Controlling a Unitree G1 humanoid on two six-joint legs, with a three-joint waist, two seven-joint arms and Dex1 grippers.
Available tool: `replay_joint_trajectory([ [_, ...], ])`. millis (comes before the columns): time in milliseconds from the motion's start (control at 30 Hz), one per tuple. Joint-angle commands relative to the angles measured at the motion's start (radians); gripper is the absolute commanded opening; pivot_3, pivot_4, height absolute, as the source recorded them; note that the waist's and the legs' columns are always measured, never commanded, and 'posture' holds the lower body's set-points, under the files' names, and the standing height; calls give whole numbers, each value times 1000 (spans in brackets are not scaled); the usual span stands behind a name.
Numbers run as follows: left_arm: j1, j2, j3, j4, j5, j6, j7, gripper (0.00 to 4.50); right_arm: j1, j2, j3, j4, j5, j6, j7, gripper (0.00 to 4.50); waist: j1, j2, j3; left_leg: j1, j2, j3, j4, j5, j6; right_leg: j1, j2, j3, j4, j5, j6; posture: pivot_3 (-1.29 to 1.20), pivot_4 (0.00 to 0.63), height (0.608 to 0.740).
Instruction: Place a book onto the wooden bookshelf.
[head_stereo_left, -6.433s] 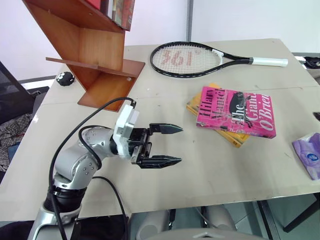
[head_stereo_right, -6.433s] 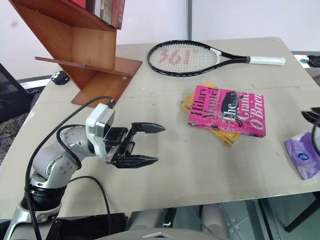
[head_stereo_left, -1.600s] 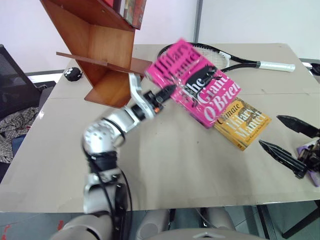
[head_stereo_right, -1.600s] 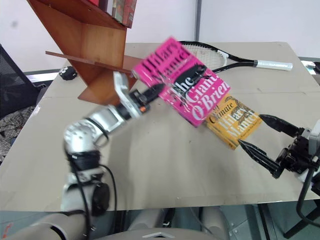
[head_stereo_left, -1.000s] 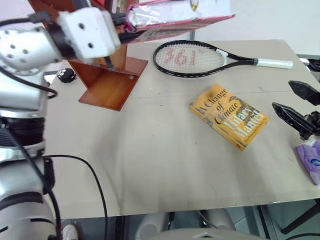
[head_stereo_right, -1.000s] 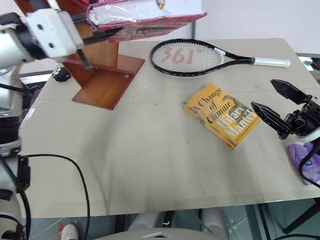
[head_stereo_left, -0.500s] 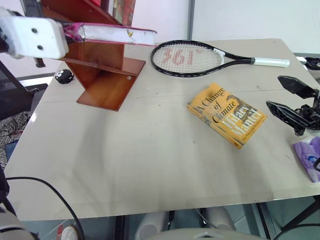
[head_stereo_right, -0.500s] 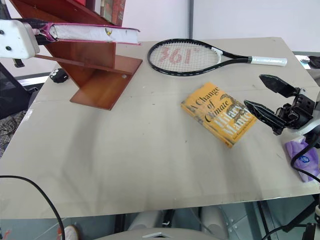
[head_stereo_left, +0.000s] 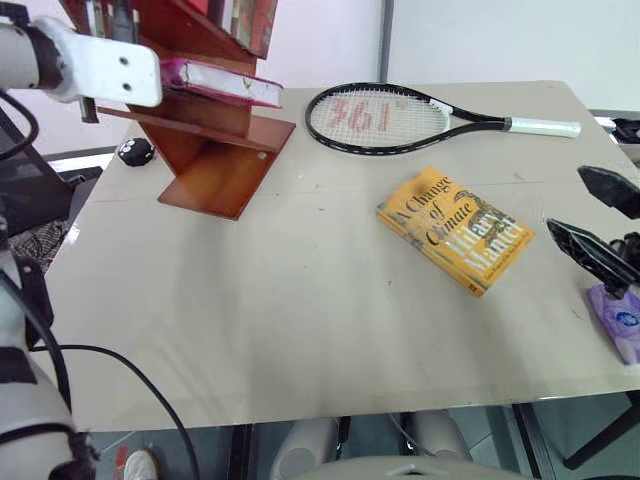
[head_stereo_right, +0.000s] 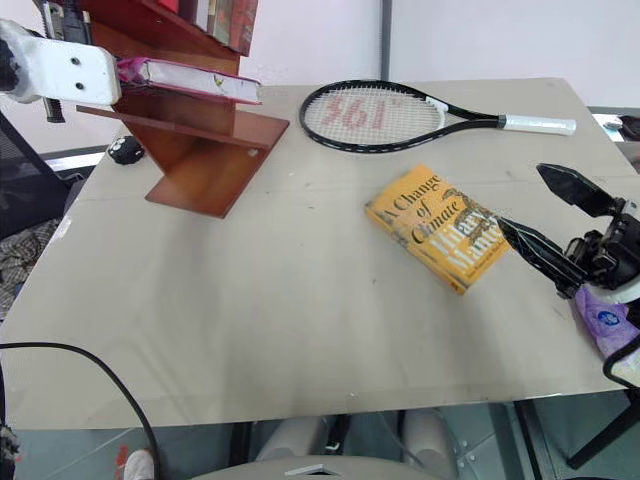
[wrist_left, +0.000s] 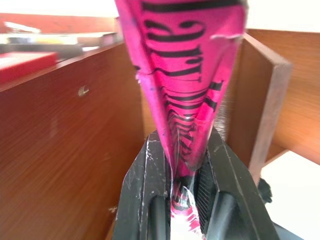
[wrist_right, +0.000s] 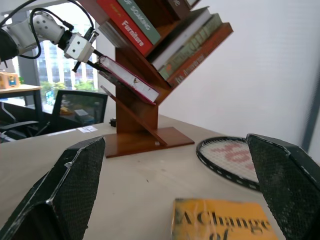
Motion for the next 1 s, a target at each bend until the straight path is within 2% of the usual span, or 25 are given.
replay_joint_trajectory([
  [33,4,-21,-33,44,39,24,-3,87,7,-7,-50,-43,34,-14,-13,4500,-1,0,0,1,0,0,0,0,0,0,0,0,1,0,0,0,150,740],
  [167,16,-25,-48,45,73,41,4,87,-3,-18,-54,-46,60,-7,-22,4500,-2,0,0,11,1,0,0,0,0,10,0,0,2,-3,4,0,150,740],
  [267,30,-29,-41,36,53,79,-43,87,-12,-21,-44,-38,66,-8,-22,4500,-2,1,-1,12,1,0,0,0,0,11,0,0,1,-3,4,0,150,740],
  [333,41,-39,-19,9,20,88,-46,1106,-15,-21,-37,-29,69,-7,-16,4500,-3,3,-2,12,0,0,0,0,0,11,0,0,1,-2,3,0,150,740],
  [367,51,-40,-12,-12,3,94,-66,1388,-15,-22,-37,-24,70,-6,-11,4500,-4,4,-2,12,1,-1,0,0,0,11,0,0,1,-2,3,0,150,740],
  [433,83,-33,18,-79,-62,87,-109,2356,-25,-27,-30,-15,73,0,-9,4500,-12,1,0,10,1,-1,0,0,0,10,0,0,1,-1,1,0,150,740],
  [567,183,5,117,-271,-242,188,-223,4393,-34,-46,-36,5,80,10,0,4500,-27,-4,2,-2,0,-1,3,2,-3,-1,0,0,0,0,0,0,150,740],
  [633,273,36,202,-363,-378,245,-281,4459,-52,-57,-35,13,91,20,-8,4500,-33,-4,2,-8,0,-1,6,3,-5,-6,0,-1,0,0,0,0,150,740],
  [767,505,65,418,-648,-684,533,-336,4459,-82,-79,-29,28,113,43,-12,4500,-51,-3,2,-8,0,-2,4,2,-5,-7,-3,-1,-4,0,0,0,150,740],
  [900,624,56,567,-928,-982,980,-263,4459,-109,-93,-14,39,121,65,-11,4500,-40,-3,3,-8,0,-2,3,1,-4,-7,-2,-1,-6,0,0,0,150,740],
  [1000,673,37,632,-1085,-1218,1285,-174,4459,-115,-107,-10,55,107,77,3,4500,-31,-3,3,-6,0,-3,3,-1,0,-5,-2,-3,-5,0,0,0,150,740],
])
